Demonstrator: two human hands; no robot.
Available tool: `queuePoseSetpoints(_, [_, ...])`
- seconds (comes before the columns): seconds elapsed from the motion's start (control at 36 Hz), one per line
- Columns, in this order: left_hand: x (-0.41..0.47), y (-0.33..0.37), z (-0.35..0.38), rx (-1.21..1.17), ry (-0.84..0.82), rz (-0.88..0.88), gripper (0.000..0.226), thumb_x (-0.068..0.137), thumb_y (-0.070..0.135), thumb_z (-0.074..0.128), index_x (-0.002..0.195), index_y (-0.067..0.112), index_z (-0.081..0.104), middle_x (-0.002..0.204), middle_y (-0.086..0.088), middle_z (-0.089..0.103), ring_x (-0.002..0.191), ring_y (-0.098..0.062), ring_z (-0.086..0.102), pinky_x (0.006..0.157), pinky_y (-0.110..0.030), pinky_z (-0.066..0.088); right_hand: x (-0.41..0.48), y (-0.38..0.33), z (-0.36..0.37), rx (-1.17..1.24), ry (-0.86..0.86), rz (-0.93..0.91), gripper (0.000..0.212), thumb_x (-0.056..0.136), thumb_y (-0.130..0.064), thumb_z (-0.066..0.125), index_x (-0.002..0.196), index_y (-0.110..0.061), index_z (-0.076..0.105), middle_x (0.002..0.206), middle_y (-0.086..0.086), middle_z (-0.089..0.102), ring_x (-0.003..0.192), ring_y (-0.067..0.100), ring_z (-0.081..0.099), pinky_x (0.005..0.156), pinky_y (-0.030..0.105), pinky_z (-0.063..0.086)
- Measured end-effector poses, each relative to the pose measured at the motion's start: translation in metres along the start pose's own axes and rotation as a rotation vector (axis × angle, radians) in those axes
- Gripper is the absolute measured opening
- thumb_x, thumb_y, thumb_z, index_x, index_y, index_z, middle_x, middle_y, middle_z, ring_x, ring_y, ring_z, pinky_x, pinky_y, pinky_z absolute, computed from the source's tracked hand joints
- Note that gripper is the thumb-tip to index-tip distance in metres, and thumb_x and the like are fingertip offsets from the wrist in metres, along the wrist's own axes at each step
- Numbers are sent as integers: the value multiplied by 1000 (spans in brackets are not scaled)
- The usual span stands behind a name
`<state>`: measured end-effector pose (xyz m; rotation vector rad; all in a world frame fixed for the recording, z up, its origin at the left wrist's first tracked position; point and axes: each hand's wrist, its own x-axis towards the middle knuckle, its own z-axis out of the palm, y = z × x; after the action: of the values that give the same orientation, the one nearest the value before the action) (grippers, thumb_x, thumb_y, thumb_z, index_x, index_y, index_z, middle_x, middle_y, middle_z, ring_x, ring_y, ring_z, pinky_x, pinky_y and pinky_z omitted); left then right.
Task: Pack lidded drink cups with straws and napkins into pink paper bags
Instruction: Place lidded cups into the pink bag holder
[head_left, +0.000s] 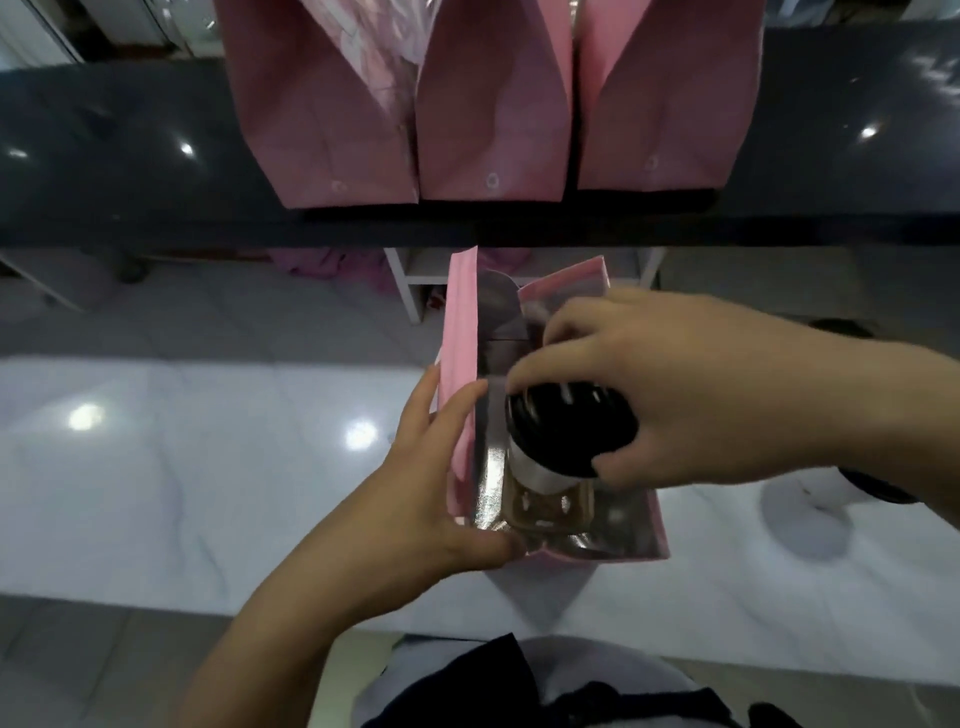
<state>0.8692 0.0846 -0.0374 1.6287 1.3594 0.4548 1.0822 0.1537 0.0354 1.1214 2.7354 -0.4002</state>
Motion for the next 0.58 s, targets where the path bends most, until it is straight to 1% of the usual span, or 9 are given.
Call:
queuePoseSetpoints(0.03, [-1,-1,-1,-14,-7,11,101,64,37,90,120,80,17,131,61,-15,108,43,15,76,6,38,5,-1,8,-10,-23,-11,68,73,-58,66,132,-59,32,121,-19,45,105,9,47,85,31,51])
queuePoseSetpoints(0.08, [-1,-2,-2,-22,-27,10,98,65,36,89,115,79,16,123,64,-17,111,41,19,76,6,39,14,-3,25,-36,-58,-15,68,76,-52,68,134,-56,34,126,-16,45,104,12,47,86,33,50])
queuePoseSetpoints(0.14, [-1,-4,-4,-6,-47,-2,104,65,38,89,123,75,11,128,61,-19,126,22,25,87,-2,45,23,-2,41,-59,-86,-5,66,79,-46,70,135,-52,36,131,-13,46,107,13,47,88,34,51])
queuePoseSetpoints(0.19, [-1,-9,-7,19,-73,-8,111,65,40,89,133,70,6,135,56,-22,138,3,24,99,-15,48,31,-1,55,-67,-131,23,65,81,-41,70,137,-48,39,130,-9,48,111,14,47,89,35,52])
queuePoseSetpoints(0.25, [-1,-13,-9,27,-98,-23,114,65,44,89,136,70,5,137,53,-25,141,-3,24,101,-20,49,38,-1,67,-78,-177,42,63,82,-37,70,137,-44,42,127,-5,51,111,19,50,88,37,53])
queuePoseSetpoints(0.36, [-1,-22,-11,57,-137,-46,125,66,47,87,149,57,-6,143,46,-28,146,-7,19,108,-29,46,47,-2,84,-109,-239,74,59,83,-33,68,136,-41,44,127,-2,51,111,26,53,86,41,52])
queuePoseSetpoints(0.44, [1,-26,-12,73,-154,-29,126,67,50,86,148,57,-9,144,44,-31,146,-4,17,106,-19,39,52,-4,95,-125,-277,94,66,82,-31,69,141,-41,41,129,-2,52,112,27,54,88,42,52])
queuePoseSetpoints(0.53, [2,-30,-14,78,-170,-15,124,68,52,84,148,59,-10,145,44,-31,148,-5,13,111,-25,35,54,-4,104,-139,-278,90,69,81,-29,69,143,-40,41,129,-4,54,109,25,58,87,41,52])
queuePoseSetpoints(0.58, [2,-34,-14,74,-175,4,122,68,53,84,147,60,-9,146,44,-30,148,-4,11,111,-23,31,56,-4,111,-123,-272,95,67,80,-29,70,141,-39,45,128,-5,57,108,24,60,88,40,53])
